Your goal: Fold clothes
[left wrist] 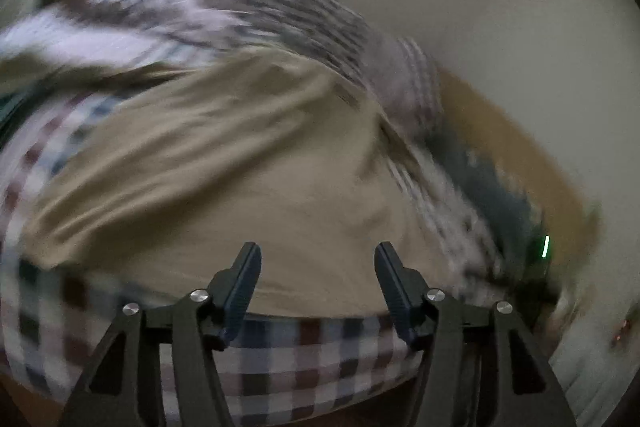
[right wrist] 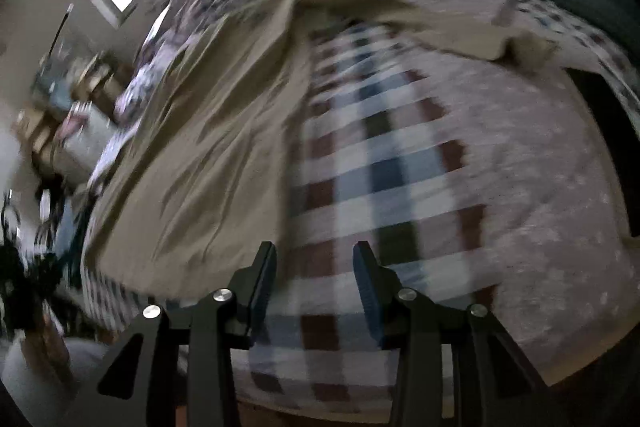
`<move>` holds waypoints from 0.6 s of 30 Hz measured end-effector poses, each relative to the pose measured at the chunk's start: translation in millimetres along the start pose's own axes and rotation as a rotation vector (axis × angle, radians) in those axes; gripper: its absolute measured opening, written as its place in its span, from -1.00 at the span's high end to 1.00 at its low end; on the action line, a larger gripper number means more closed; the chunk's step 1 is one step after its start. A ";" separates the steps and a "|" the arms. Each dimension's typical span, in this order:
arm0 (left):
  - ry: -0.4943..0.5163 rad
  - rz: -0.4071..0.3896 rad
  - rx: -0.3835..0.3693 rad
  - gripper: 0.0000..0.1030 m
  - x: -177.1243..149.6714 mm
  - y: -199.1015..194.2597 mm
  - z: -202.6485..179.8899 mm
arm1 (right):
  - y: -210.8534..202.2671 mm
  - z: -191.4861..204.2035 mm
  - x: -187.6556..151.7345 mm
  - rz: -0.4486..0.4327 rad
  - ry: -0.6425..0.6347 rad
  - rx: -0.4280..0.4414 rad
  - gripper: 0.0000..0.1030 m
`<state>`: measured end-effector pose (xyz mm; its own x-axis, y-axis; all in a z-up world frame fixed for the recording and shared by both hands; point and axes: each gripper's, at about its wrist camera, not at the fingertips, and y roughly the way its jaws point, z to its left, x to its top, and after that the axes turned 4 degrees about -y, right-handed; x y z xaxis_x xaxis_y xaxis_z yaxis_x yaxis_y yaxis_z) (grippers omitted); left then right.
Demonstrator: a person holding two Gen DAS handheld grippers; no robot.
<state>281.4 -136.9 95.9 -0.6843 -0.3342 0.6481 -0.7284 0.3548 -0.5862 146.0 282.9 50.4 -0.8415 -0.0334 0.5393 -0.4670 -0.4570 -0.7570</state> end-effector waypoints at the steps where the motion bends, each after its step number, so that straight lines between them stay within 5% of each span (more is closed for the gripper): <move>1: 0.063 0.021 0.004 -0.23 -3.5 9.5 -18.1 | -5.0 -5.4 0.0 -0.019 0.019 -0.008 0.16; 12: 0.553 0.133 -0.042 -0.23 -61.0 119.9 -185.5 | -40.2 -37.3 -5.4 -0.127 0.128 -0.036 0.10; 18: 0.635 0.137 -0.045 -0.21 -74.1 161.1 -215.9 | -48.2 -43.5 -10.2 -0.135 0.138 -0.012 0.08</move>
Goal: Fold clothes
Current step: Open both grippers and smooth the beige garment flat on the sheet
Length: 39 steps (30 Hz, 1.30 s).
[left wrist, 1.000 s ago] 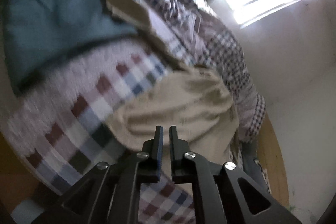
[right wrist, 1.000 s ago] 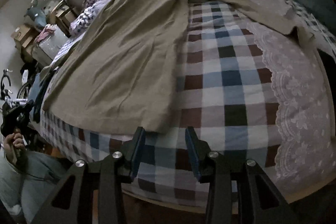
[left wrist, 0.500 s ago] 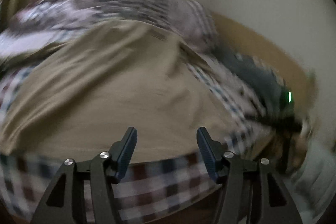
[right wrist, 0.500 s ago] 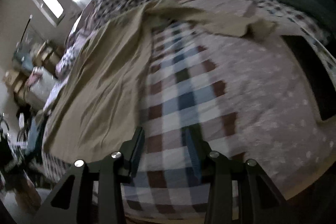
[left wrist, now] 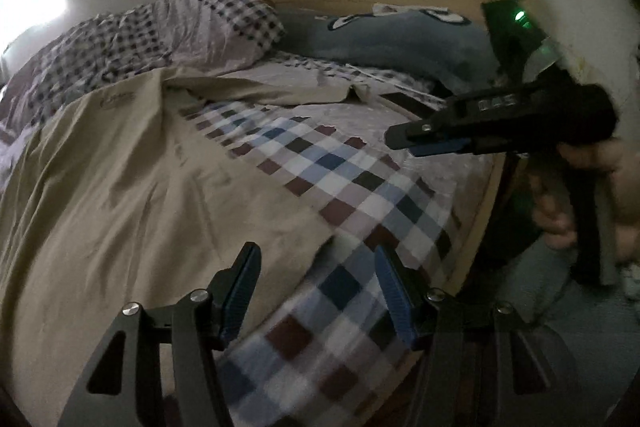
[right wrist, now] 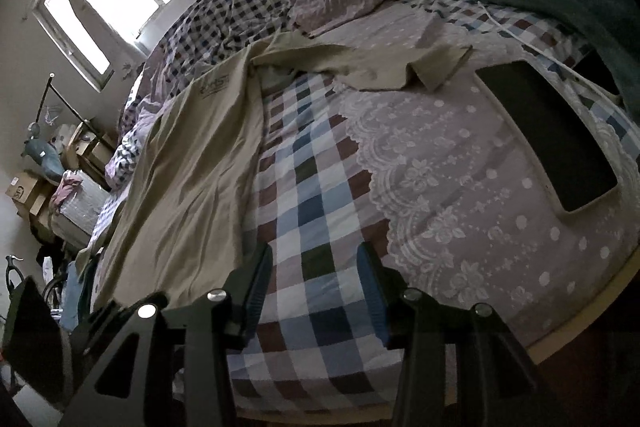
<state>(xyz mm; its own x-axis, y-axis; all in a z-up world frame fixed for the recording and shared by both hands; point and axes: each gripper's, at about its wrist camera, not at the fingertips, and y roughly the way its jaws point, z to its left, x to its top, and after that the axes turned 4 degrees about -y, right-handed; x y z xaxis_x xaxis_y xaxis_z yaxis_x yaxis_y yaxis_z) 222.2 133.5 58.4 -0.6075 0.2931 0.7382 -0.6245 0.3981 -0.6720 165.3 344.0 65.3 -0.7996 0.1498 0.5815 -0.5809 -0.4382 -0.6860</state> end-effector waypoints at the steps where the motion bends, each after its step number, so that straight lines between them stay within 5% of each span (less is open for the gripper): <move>1: -0.004 0.004 -0.001 -0.12 1.2 5.0 0.7 | -1.1 -0.6 -0.5 0.001 0.000 0.006 0.08; 9: -0.024 0.042 0.036 0.45 2.9 37.2 15.1 | 1.4 -1.7 -1.6 0.028 0.007 0.044 0.07; 12: -0.086 0.047 0.035 0.76 0.2 38.2 31.1 | 6.2 2.6 -1.6 0.043 -0.002 0.051 0.06; 17: -0.250 0.072 0.006 0.94 -6.5 41.2 67.8 | 22.6 14.9 -3.6 0.094 -0.041 0.054 0.02; 27: -0.336 0.079 -0.049 0.94 -14.2 42.9 84.5 | 63.5 49.1 -15.8 0.222 -0.076 0.198 0.01; 39: -0.450 0.076 -0.116 0.81 -17.4 32.2 100.6 | 96.0 25.7 -21.0 0.278 0.241 0.419 0.01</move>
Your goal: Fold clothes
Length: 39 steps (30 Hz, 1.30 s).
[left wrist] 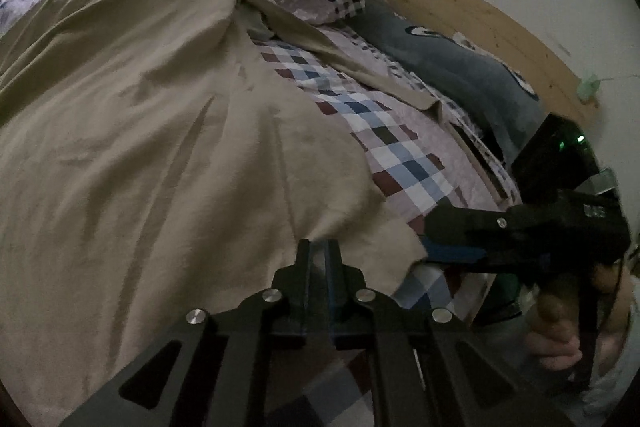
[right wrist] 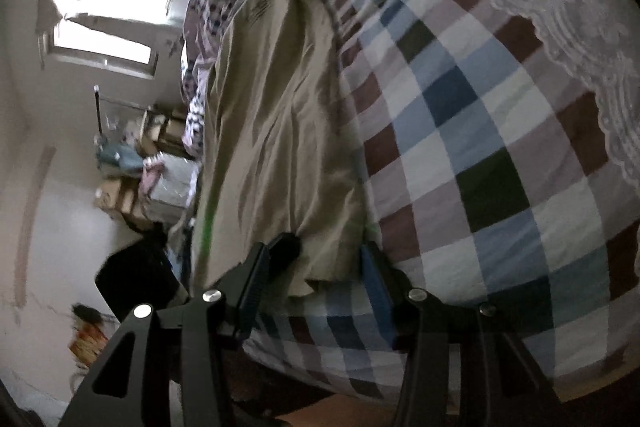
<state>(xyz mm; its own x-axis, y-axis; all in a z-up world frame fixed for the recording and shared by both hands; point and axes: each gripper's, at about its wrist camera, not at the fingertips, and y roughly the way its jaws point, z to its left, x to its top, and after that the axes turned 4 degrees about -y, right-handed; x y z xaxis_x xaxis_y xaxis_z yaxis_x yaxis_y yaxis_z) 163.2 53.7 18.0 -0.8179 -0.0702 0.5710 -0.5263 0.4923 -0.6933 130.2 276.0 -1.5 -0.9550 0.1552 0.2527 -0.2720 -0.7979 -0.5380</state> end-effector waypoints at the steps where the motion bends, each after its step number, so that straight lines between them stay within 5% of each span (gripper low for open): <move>1: -0.009 -0.002 -0.004 0.75 0.4 -1.2 1.8 | 0.8 -1.7 1.3 -0.005 0.018 0.008 0.01; 11: -0.029 0.003 0.000 0.72 -0.1 -4.1 8.3 | -1.8 -6.3 7.1 -0.039 0.105 0.117 -0.03; 22: -0.036 0.008 -0.003 0.72 -0.1 -2.4 10.9 | 3.7 17.2 12.0 -0.018 -0.074 -0.121 0.04; 27: -0.047 0.025 -0.003 0.74 -0.6 1.9 16.9 | 9.9 15.3 14.5 0.011 -0.067 -0.115 0.02; 30: -0.078 0.033 0.012 0.95 0.3 5.1 23.6 | 10.9 14.3 15.6 0.018 -0.070 -0.110 0.02; 39: -0.094 0.038 0.014 0.95 -1.6 8.5 25.9 | 12.8 8.9 14.6 0.053 -0.082 -0.117 0.01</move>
<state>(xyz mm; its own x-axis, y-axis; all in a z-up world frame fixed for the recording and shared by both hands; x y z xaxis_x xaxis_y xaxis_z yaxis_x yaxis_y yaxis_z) 154.1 35.6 -0.2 -0.8554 -0.1330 0.5007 -0.4968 0.4844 -0.7201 113.9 262.8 2.4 -0.9568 0.0625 0.2839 -0.2380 -0.7294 -0.6414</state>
